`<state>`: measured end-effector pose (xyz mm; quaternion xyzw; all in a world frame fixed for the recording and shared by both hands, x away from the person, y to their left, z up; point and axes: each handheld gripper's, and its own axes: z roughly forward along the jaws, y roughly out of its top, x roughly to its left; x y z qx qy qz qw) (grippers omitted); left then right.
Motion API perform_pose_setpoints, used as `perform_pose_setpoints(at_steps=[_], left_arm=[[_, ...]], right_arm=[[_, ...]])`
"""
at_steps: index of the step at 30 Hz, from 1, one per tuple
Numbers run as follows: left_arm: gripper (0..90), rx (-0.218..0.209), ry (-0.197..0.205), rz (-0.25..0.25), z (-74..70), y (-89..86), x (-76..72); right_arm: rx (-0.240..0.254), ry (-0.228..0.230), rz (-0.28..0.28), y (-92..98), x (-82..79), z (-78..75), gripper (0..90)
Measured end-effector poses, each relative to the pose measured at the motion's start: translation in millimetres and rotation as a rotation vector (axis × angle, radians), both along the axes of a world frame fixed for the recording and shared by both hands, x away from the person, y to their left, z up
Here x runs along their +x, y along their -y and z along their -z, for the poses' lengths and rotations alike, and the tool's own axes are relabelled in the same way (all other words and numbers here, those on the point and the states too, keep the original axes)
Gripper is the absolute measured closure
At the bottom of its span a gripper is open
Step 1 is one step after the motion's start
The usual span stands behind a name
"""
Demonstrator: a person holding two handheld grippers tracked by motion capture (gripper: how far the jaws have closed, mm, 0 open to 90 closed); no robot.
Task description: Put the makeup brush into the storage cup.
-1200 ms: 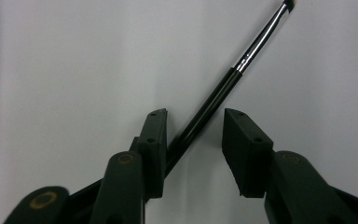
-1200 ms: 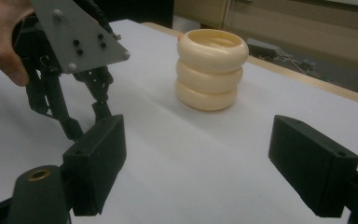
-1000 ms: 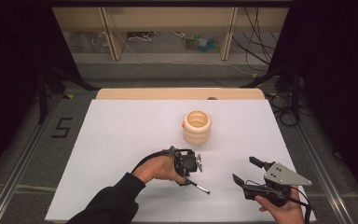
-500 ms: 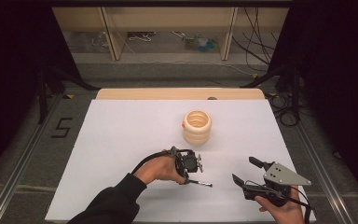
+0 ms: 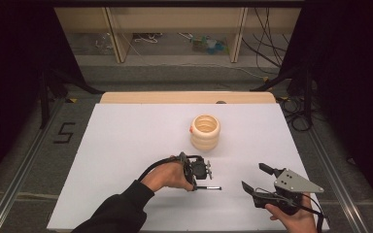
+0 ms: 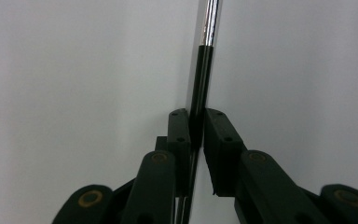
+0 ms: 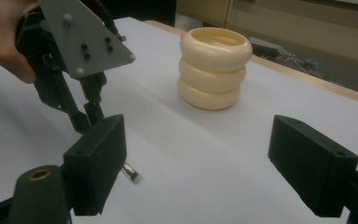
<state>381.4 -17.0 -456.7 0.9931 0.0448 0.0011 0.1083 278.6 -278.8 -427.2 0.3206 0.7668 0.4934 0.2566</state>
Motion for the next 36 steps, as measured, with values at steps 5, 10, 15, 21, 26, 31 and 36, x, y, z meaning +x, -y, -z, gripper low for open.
perform_pose_setpoints(at_steps=[5, 10, 15, 21, 26, 31, 36], left_arm=[[81.3, 0.006, -0.001, 0.003, -0.1, 1.3, 0.9], [83.3, 0.006, -0.001, 0.005, 0.0, 1.4, 1.0], [83.4, 0.003, -0.009, -0.002, 0.1, 1.1, 2.1], [83.4, 0.002, -0.010, 0.005, 0.0, 1.2, 2.1], [83.5, -0.003, -0.013, 0.010, -0.2, 0.4, 3.1], [83.5, -0.025, -0.026, 0.003, -2.3, -1.7, 5.2], [83.5, -0.069, -0.026, -0.012, -10.1, -6.2, 8.4]], right_arm=[[0.008, 0.010, -0.006, -0.9, 0.7, 0.7, 20.1], [0.009, 0.010, -0.001, -1.4, 0.7, 1.0, 20.1], [0.011, 0.005, -0.002, -1.9, 0.6, 1.2, 20.1], [0.014, 0.005, -0.007, -2.1, 0.7, 1.3, 20.1], [0.013, 0.007, -0.009, -2.3, 0.7, 1.2, 20.1], [0.010, 0.006, -0.012, -1.9, 0.5, 0.9, 20.1], [0.011, 0.005, -0.011, -1.7, 0.5, 0.8, 20.1]])
